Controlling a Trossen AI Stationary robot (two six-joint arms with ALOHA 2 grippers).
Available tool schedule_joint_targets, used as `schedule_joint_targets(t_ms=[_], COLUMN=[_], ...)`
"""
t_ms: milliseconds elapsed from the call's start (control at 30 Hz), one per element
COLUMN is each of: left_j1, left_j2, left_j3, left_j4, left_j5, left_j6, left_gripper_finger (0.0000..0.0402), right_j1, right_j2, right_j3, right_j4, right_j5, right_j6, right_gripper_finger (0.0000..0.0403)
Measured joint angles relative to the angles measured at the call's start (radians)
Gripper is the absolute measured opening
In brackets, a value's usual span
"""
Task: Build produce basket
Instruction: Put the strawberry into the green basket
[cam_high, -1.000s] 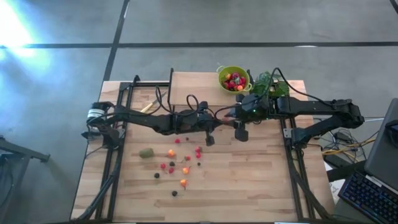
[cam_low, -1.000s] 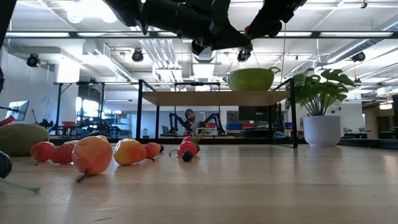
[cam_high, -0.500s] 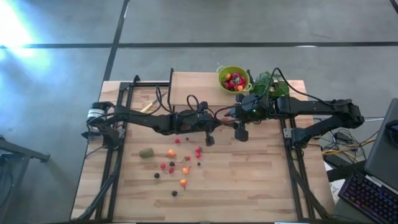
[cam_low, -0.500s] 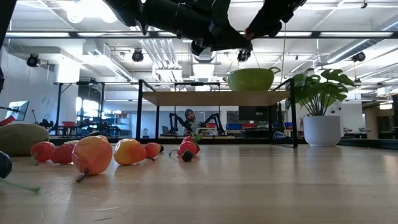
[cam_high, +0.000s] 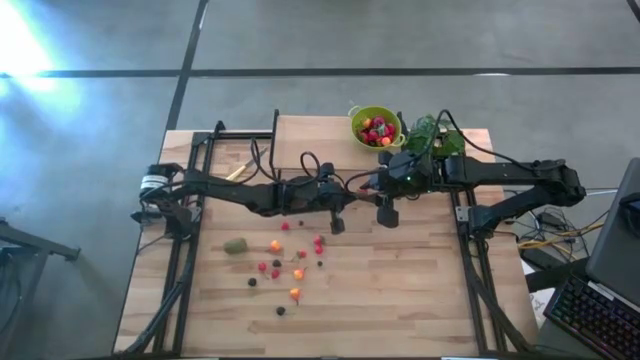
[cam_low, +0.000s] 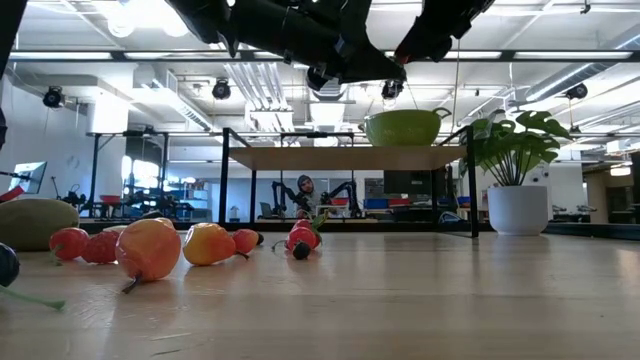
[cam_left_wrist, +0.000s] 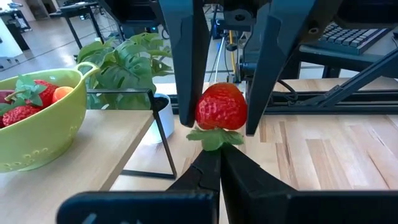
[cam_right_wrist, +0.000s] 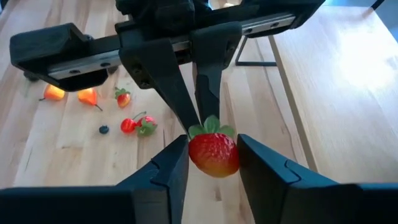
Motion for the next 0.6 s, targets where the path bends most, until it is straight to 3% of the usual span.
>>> schedule_joint_targets(t_ms=[200,367,600], left_j1=[0.0,0.0,-0.002], left_j2=[0.0,0.0,0.0], left_j3=[0.0,0.0,0.0], left_j4=[-0.003,-0.001,0.003], left_j5=[0.0,0.0,0.0], left_j6=[0.001,-0.004,-0.002], left_gripper_finger=[0.0003,0.0008,0.0085], right_j1=[0.0,0.0,0.0], right_j2=[0.0,0.0,0.001], right_j3=[-0.004,-0.004,-0.004], right_j4=[0.002,0.009,0.018], right_j5=[0.0,0.0,0.0], right_j6=[-0.013,-0.015,-0.014], right_gripper_finger=[0.0106,0.0118,0.011])
